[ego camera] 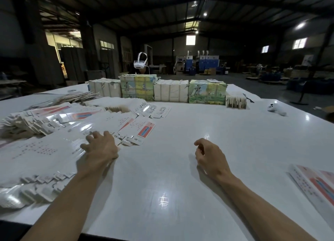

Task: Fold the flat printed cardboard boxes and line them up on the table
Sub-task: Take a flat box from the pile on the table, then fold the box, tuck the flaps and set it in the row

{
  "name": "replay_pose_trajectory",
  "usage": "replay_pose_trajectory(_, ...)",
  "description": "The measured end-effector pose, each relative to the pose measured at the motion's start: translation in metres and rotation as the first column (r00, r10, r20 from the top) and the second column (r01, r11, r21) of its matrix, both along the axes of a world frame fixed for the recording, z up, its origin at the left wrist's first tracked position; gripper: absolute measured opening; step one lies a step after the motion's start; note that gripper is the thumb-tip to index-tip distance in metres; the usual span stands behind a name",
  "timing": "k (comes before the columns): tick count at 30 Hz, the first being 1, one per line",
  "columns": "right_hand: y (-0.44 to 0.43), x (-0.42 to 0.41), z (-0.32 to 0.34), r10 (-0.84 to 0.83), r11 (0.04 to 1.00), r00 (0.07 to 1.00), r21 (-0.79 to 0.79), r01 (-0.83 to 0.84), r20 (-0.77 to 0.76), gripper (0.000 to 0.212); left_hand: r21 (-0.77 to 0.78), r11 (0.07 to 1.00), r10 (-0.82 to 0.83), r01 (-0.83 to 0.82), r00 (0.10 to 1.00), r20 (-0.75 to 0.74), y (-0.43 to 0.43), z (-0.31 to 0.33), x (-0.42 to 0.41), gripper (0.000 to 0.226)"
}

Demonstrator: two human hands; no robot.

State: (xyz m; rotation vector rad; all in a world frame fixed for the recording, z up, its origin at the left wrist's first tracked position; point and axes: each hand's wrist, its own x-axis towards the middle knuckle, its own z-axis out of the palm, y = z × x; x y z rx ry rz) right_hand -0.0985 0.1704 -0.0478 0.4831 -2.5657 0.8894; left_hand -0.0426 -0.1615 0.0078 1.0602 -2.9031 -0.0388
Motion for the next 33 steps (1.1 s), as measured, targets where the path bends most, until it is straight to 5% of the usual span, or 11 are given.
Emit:
replay_pose_trajectory(11,0.003,-0.004,-0.006,0.045,0.997,0.999,-0.07,-0.045,-0.003,0.029,0.112,0.994,0.001,0.0,1.0,-0.011,-0.036,0.012,0.011,0.1)
replay_pose_trajectory(15,0.003,-0.005,-0.006,0.065,0.995,0.998,-0.074,-0.065,-0.004,0.028,0.085,0.993,-0.074,0.079,0.996,-0.055,-0.038,0.019,0.009,0.066)
replay_pose_trajectory(20,0.003,-0.004,-0.006,0.067,0.989,0.997,-0.132,-0.07,-0.031,0.025,0.285,0.922,-0.21,0.264,0.956,-0.205,-0.033,0.031,0.0,0.031)
replay_pose_trajectory(23,0.001,-0.006,-0.004,0.046,0.982,0.995,-0.176,-0.062,-0.092,0.022,0.517,0.756,-0.266,0.4,0.911,-0.316,-0.009,0.043,-0.013,0.024)
replay_pose_trajectory(27,0.002,-0.008,-0.004,0.029,0.969,0.991,-0.238,-0.059,-0.127,0.022,0.764,0.366,-0.236,0.531,0.847,-0.476,0.039,0.035,-0.036,0.033)
replay_pose_trajectory(30,0.004,-0.011,-0.001,0.008,0.941,0.991,-0.333,-0.053,-0.134,0.023,0.866,-0.018,-0.276,0.5,0.83,-0.485,0.085,0.016,-0.048,0.039)
replay_pose_trajectory(33,0.008,-0.012,0.004,-0.021,0.905,0.988,-0.422,-0.047,-0.154,0.021,0.901,-0.223,-0.307,0.373,0.85,-0.428,0.131,-0.004,-0.053,0.044)
